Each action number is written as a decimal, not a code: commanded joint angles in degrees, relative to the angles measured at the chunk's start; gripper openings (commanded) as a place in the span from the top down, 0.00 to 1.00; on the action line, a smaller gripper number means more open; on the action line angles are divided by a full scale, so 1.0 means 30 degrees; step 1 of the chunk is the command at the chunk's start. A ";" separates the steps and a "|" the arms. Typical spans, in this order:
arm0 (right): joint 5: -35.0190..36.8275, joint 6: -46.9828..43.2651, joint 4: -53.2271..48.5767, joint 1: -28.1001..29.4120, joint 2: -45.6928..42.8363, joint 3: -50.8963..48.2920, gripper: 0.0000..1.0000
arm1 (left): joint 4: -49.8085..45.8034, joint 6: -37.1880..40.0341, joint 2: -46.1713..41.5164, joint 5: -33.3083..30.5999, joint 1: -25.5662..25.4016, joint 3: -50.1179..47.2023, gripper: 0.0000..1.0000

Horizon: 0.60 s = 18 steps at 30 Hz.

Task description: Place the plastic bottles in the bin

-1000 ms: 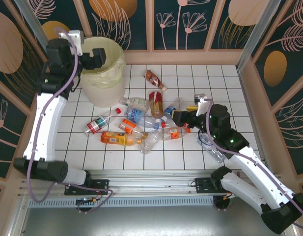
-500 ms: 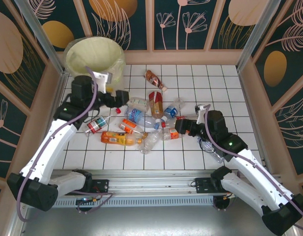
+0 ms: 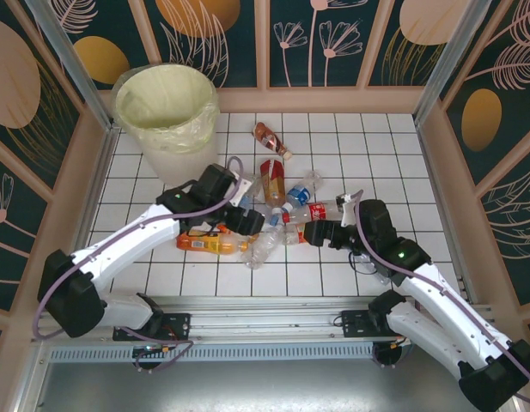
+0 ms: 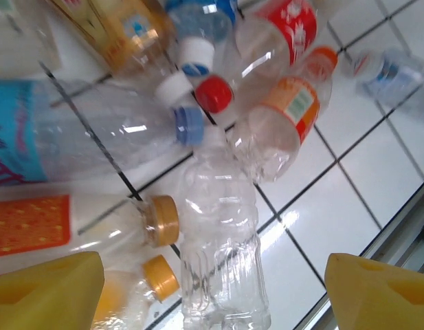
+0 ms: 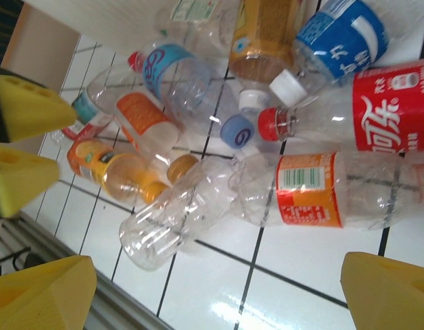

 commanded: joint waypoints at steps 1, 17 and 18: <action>-0.0967 -0.0982 -0.1090 0.0156 -0.0327 0.0960 0.07 | -0.0891 0.0015 0.1121 -0.0689 -0.1211 -0.0014 0.18; 0.1926 -0.0327 -0.2430 0.0096 -0.1659 0.2513 0.06 | -0.1680 -0.1271 0.6717 -0.2748 -0.4256 0.2036 0.27; 0.1959 -0.0315 -0.2442 0.0112 -0.1702 0.2512 0.06 | -0.1690 -0.1409 0.7105 -0.2820 -0.4302 0.2125 0.28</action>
